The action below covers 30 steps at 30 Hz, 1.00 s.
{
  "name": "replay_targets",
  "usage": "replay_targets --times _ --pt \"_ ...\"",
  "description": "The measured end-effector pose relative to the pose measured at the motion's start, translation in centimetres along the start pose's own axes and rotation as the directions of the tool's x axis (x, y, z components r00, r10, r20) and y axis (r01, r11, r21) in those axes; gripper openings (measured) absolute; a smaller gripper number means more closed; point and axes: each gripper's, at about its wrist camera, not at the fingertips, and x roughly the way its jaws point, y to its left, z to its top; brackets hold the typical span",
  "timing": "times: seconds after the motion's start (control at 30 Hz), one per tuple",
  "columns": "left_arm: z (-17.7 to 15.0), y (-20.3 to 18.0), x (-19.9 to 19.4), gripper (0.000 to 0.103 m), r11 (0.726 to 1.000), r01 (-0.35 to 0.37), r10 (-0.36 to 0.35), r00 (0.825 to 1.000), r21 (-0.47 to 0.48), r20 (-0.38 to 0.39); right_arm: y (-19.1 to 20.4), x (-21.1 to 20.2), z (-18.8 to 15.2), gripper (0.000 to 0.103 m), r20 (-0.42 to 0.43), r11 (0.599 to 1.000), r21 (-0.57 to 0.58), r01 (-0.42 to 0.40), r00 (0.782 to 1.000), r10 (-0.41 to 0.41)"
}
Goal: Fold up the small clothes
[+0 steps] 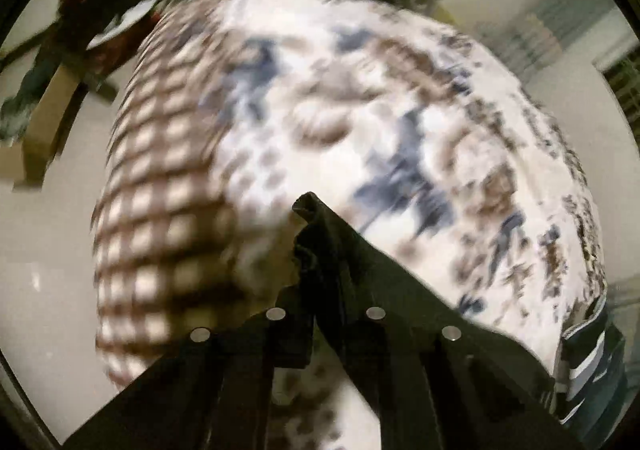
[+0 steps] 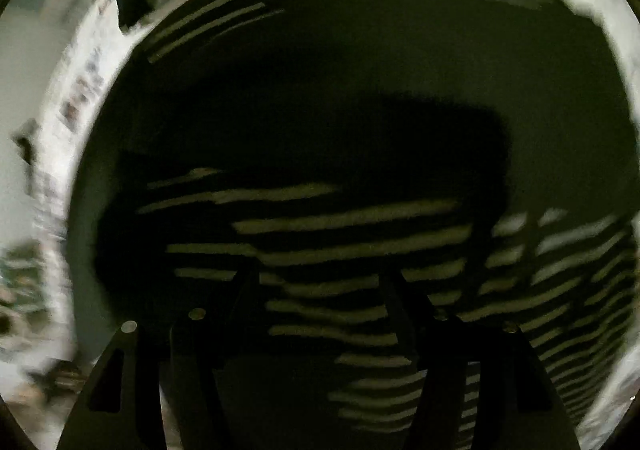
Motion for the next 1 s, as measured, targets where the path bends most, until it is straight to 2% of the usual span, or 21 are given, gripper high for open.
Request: replay_targets --times 0.03,0.13,0.27,0.4,0.5,0.57,0.67,0.73,0.8,0.87,0.93,0.97,1.0 --pt "0.9 -0.3 0.0 0.007 1.000 0.009 -0.009 1.000 0.009 0.008 0.3 0.1 0.1 0.089 0.019 0.997 -0.023 0.074 0.997 -0.074" --pt "4.8 -3.7 0.9 0.007 0.997 0.048 -0.051 0.998 0.059 0.036 0.5 0.5 0.8 0.093 0.046 0.976 -0.053 0.212 0.977 -0.209" --pt "8.1 -8.0 1.8 0.007 0.985 0.060 -0.069 0.996 0.160 0.053 0.7 1.1 2.5 0.093 0.054 0.970 -0.011 0.242 0.969 -0.241" --pt "9.8 -11.9 1.7 0.007 0.964 0.061 -0.082 0.994 0.259 0.073 1.3 1.8 4.0 0.093 0.079 0.960 0.010 0.280 0.957 -0.280" --pt "9.9 -13.8 0.2 0.007 0.951 0.064 -0.095 0.992 0.303 0.088 2.7 3.0 5.3 0.093 0.036 0.971 0.009 0.237 0.971 -0.237" --pt "9.5 -15.3 -1.3 0.007 0.942 0.074 -0.111 0.989 0.328 0.098 1.2 2.1 5.2 0.093 0.039 0.986 0.066 0.151 0.987 -0.154" --pt "8.5 -17.9 -4.0 0.007 0.920 0.079 -0.137 0.983 0.384 0.125 -1.6 0.1 4.5 0.093 0.045 0.990 0.137 0.037 0.998 -0.044" --pt "7.0 -20.5 -6.3 0.007 0.893 0.085 -0.166 0.975 0.443 0.148 -4.0 -1.0 3.9 0.093 0.045 0.983 0.182 -0.036 0.999 0.029" --pt "4.2 -23.9 -8.9 0.007 0.850 0.106 -0.216 0.964 0.516 0.157 -7.0 -1.9 3.0 0.093 0.045 0.969 0.229 -0.098 0.995 0.090" --pt "0.7 -27.2 -10.8 0.007 0.803 0.152 -0.273 0.953 0.576 0.129 -10.7 -2.5 2.0 0.093 0.050 0.955 0.263 -0.138 0.990 0.130" --pt "-4.3 -30.8 -12.3 0.007 0.739 0.206 -0.326 0.943 0.641 0.073 -14.9 -3.0 1.5 0.093 0.059 0.944 0.289 -0.162 0.987 0.152" --pt "-8.3 -33.2 -12.8 0.007 0.687 0.241 -0.352 0.936 0.686 0.025 -17.3 -3.5 0.8 0.093 0.065 0.936 0.307 -0.171 0.985 0.159" --pt "-11.4 -34.8 -13.1 0.007 0.649 0.259 -0.363 0.932 0.716 -0.008 -19.3 -3.8 1.4 0.093 0.067 0.931 0.320 -0.174 0.985 0.161"
